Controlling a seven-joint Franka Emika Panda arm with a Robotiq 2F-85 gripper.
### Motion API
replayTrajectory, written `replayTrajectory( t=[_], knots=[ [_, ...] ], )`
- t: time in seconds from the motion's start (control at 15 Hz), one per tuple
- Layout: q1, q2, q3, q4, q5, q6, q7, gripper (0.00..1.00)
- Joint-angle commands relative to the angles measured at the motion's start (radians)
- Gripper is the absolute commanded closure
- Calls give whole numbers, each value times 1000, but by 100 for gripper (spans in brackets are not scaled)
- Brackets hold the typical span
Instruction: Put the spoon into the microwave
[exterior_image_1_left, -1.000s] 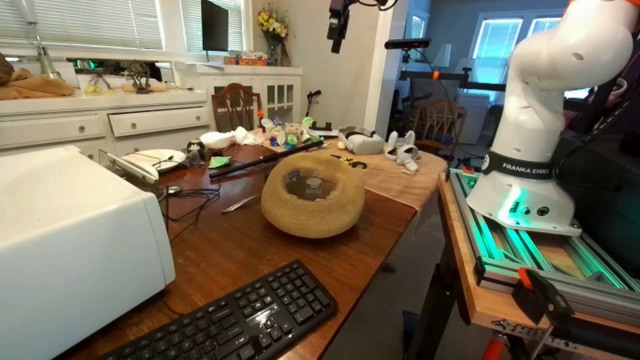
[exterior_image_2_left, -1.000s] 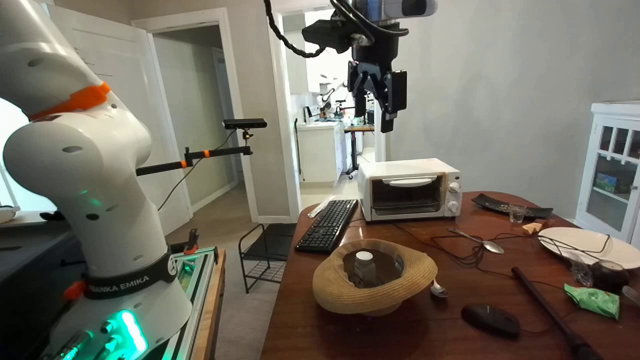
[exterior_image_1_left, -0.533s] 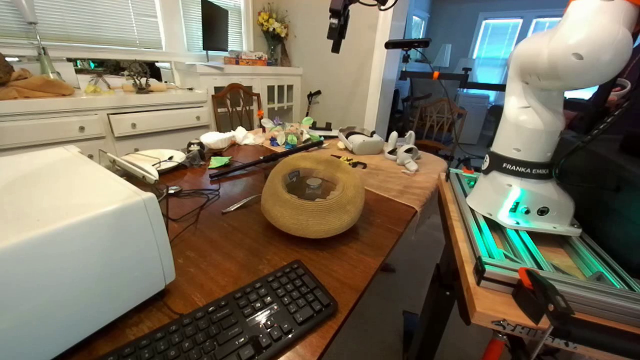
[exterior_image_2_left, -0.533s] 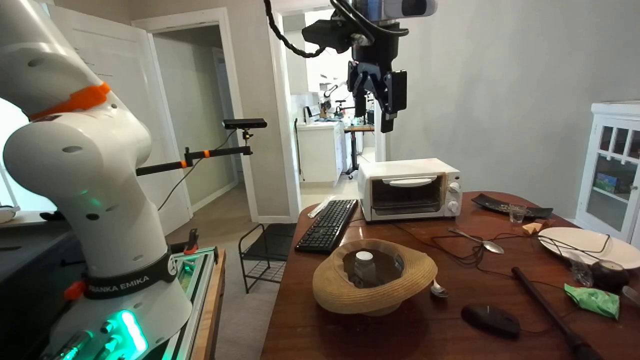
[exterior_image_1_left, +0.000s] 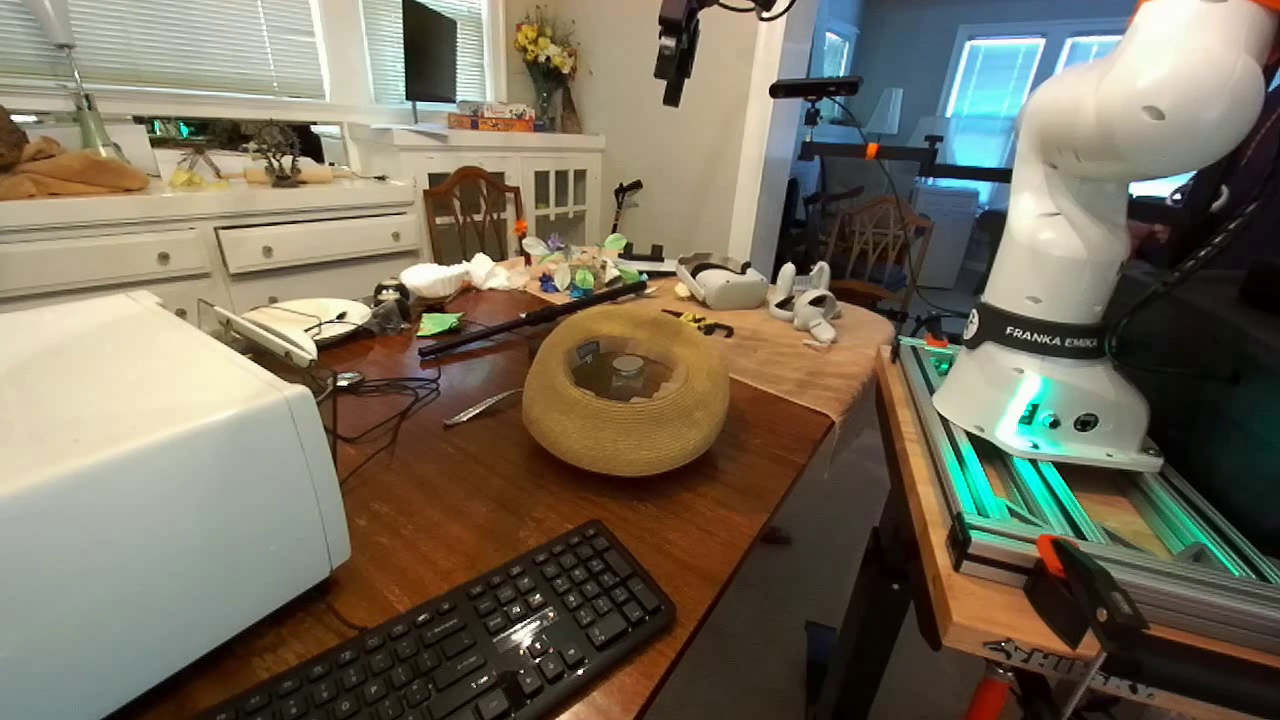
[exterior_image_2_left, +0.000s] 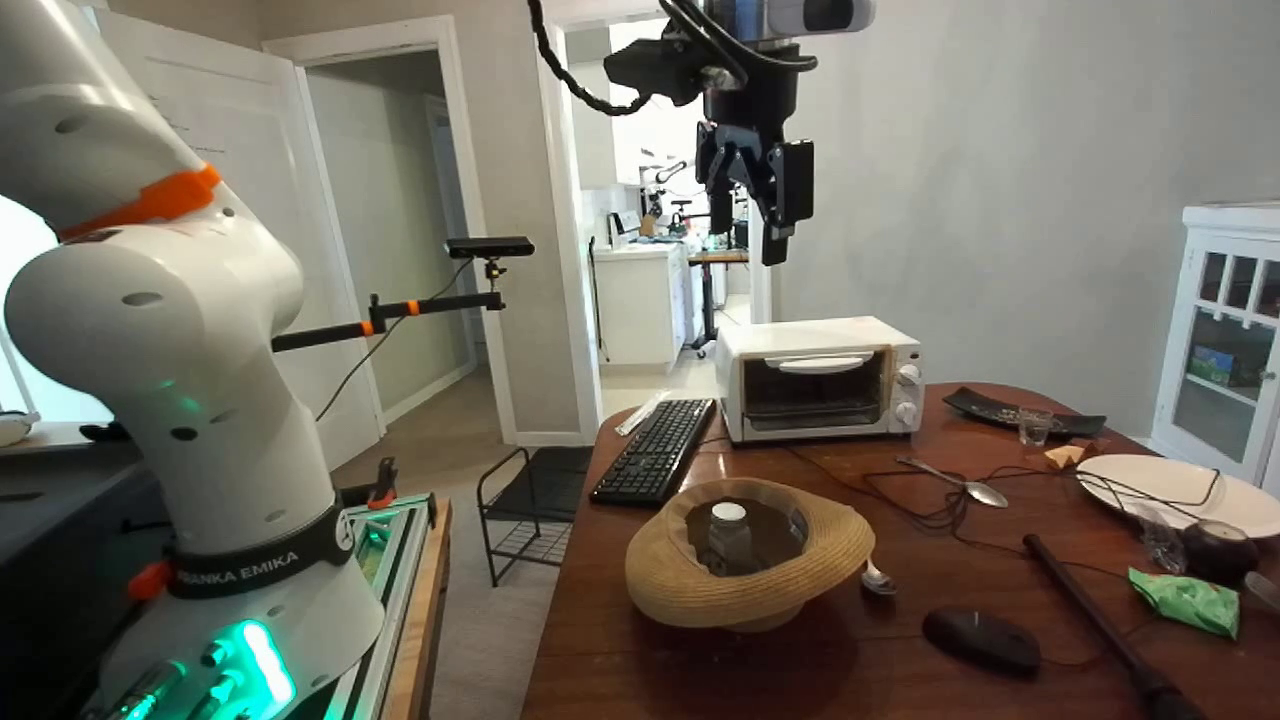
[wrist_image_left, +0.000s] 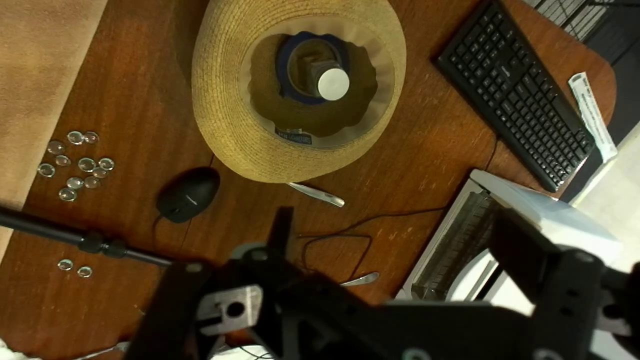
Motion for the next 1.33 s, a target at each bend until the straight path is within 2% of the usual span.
replayTrajectory(
  t=[0.0, 0.33, 0.6, 0.87, 1.0, 1.07, 1.27],
  knots=[
    [-50, 53, 14, 6, 12, 40, 43, 0],
    [-121, 204, -28, 34, 35, 78, 82, 0],
    [-177, 388, -67, 106, 116, 2, 41, 0],
    [-257, 580, -60, 220, 199, -90, 37, 0],
    [-296, 666, -45, 299, 215, -137, 95, 0],
    [-291, 569, -32, 196, 178, -64, 65, 0],
    [-318, 654, -25, 273, 186, -99, 79, 0]
  ],
)
